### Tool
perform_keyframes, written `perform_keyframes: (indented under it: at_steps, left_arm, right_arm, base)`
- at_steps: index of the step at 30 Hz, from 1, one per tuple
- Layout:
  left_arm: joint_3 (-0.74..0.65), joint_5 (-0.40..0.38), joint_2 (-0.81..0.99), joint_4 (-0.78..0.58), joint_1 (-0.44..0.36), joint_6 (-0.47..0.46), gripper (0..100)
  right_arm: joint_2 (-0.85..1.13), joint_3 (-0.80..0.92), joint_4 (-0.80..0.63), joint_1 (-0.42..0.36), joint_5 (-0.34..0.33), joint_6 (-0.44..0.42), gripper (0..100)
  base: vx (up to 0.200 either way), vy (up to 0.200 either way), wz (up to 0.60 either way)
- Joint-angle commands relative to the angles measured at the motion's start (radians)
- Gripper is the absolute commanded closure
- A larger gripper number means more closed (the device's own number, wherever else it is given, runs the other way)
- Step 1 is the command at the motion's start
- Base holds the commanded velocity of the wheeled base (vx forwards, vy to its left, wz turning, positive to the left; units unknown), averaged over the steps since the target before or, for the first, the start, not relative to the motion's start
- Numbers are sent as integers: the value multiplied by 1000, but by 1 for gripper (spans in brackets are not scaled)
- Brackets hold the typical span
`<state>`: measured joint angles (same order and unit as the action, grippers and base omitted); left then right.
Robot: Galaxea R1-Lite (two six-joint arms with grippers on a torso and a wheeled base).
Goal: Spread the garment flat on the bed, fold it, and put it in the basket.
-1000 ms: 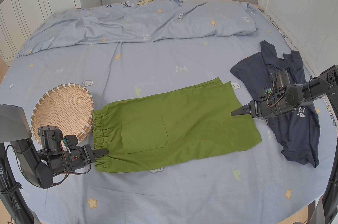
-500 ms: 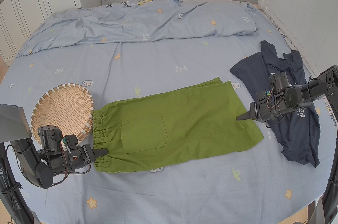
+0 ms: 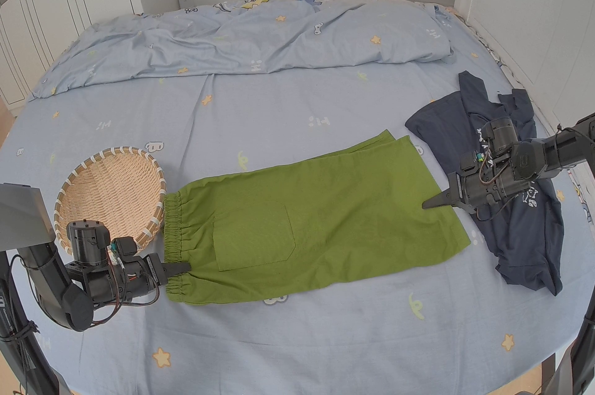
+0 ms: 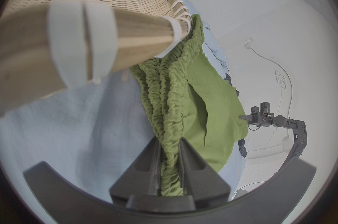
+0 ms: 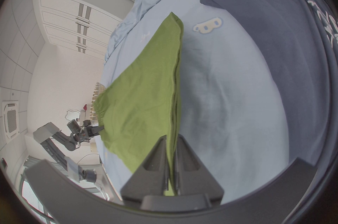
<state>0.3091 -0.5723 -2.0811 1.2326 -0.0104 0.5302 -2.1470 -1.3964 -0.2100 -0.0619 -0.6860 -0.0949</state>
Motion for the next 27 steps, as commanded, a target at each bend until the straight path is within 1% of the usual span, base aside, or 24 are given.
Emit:
perform_keyframes:
  at_steps: [1,2,4,6,9,11,14,16,17,20,21,22,27]
  left_arm:
    - [1,0,16,-18,3,2,100]
    - [4,0,29,-42,3,2,100]
    - [27,0,76,-146,3,1,100]
    - [67,-1,145,-294,4,-3,100]
    - [128,-3,240,-499,7,-10,100]
    - [166,-3,289,-631,7,-30,100]
    - [199,-3,326,-763,7,-88,100]
    - [202,-6,343,-806,6,-110,100]
    - [202,-6,343,-806,6,-110,100]
    - [183,-24,378,-843,-3,-116,100]
    - [183,-24,378,-843,-3,-116,100]
    - [168,-26,395,-863,-2,-125,100]
    - [139,-27,431,-958,3,-219,100]
  right_arm:
    - [114,5,-65,2,-18,-3,100]
    - [125,7,-85,2,-18,-3,100]
    - [156,11,-127,2,-18,-2,100]
    - [179,23,-163,4,-20,0,100]
    - [223,66,-172,14,-20,4,100]
    - [263,102,-177,16,-20,4,100]
    - [325,172,-177,27,-21,4,100]
    - [366,220,-181,28,-21,4,100]
    - [366,220,-181,28,-21,4,100]
    - [432,333,-192,24,-21,7,100]
    - [432,333,-192,24,-21,7,100]
    - [461,401,-190,17,-21,9,100]
    - [504,536,-180,8,-24,11,100]
  base:
    - [0,0,0]
    - [0,0,0]
    - [0,0,0]
    - [0,0,0]
    - [0,0,0]
    - [0,0,0]
    - [0,0,0]
    - [0,0,0]
    - [0,0,0]
    - [0,0,0]
    - [0,0,0]
    - [0,0,0]
    - [0,0,0]
